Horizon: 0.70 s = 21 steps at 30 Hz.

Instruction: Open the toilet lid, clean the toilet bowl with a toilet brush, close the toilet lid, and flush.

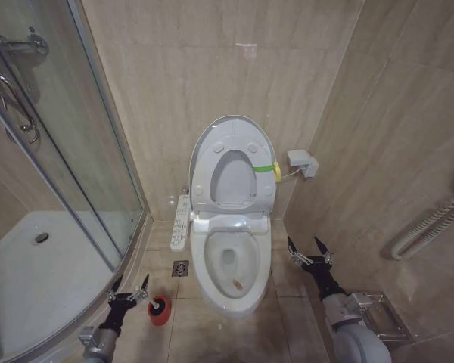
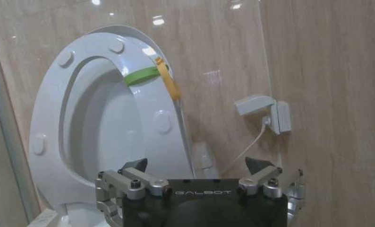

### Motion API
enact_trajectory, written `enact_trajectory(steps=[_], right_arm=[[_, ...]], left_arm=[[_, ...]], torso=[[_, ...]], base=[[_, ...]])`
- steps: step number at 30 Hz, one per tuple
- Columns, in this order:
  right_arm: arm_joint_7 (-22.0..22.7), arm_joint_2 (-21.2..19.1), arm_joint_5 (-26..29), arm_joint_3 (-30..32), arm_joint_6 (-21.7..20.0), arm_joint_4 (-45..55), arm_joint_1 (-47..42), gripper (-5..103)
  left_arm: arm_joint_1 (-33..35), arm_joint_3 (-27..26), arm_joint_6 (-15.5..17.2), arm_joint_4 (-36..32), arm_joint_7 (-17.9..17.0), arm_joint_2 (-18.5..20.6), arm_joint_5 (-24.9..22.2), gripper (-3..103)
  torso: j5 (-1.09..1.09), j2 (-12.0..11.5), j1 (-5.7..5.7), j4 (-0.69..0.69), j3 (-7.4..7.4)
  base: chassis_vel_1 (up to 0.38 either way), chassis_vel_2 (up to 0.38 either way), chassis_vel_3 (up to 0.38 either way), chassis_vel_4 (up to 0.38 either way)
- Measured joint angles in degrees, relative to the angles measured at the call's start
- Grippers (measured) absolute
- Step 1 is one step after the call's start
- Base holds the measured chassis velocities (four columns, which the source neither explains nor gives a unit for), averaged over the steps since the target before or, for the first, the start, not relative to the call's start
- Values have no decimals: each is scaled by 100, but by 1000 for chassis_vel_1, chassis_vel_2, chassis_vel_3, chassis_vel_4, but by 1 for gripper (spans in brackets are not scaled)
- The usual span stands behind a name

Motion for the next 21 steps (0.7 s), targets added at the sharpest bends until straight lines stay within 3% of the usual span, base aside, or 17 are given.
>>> enact_trajectory(steps=[13, 21], right_arm=[[0, 0, 0, 0, 0, 0, 0, 100], [0, 0, 0, 0, 0, 0, 0, 100]], left_arm=[[-37, 15, -176, 1067, -212, -139, 189, 100], [-317, 3, -364, 1720, 107, -139, 3, 100]], torso=[[0, 0, 0, 1, 0], [-1, 0, 0, 1, 0]], base=[[0, 0, 0, 0], [0, 0, 0, 0]])
